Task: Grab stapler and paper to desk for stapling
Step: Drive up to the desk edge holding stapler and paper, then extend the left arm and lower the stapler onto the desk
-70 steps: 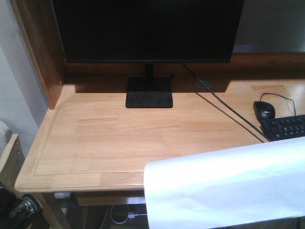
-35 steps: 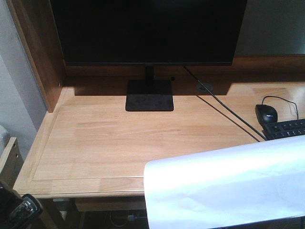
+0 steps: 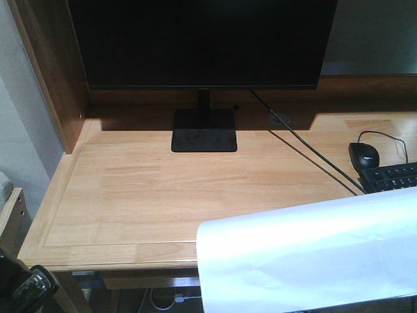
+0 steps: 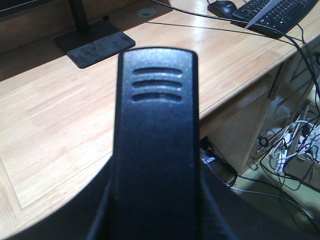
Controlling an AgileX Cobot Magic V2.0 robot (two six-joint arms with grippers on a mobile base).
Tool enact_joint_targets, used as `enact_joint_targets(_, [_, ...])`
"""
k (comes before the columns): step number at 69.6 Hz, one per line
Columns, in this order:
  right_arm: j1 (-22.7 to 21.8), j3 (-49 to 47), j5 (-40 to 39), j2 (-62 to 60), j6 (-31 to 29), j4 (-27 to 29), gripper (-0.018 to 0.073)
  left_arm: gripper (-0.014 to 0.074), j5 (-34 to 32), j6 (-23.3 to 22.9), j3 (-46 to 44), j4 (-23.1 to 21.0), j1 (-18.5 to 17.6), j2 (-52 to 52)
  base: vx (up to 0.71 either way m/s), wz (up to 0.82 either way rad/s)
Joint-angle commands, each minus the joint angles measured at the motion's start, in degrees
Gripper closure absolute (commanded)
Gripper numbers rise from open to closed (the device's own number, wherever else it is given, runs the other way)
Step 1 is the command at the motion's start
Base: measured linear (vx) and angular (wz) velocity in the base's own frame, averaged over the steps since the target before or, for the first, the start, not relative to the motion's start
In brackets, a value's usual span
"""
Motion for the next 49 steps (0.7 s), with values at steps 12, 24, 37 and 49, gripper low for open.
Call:
enact_joint_targets(12, [0.0, 0.3, -3.4, 0.4, -0.7, 0.2, 0.0565, 0.0603, -5.9, -0.2, -1.9, -1.8, -0.2, 0.4, 0.0, 0.0])
enact_joint_targets(24, [0.0, 0.3, -3.4, 0.4, -0.7, 0.2, 0.0565, 0.0603, -9.1, -0.6, -1.9, -1.9, -0.2, 0.4, 0.0, 0.0])
enact_joint_targets(37, [0.0, 0.3, -3.4, 0.4, -0.7, 0.2, 0.0565, 0.0603, -15.5, -6.1, -3.6, -1.5, -0.2, 3.3, 0.0, 0.0])
enact_joint_targets(49, [0.0, 0.3, -3.4, 0.4, -0.7, 0.2, 0.0565, 0.0603, -16.2, -6.2, -12.3, -1.4, -0.2, 14.8, 0.0, 0.0])
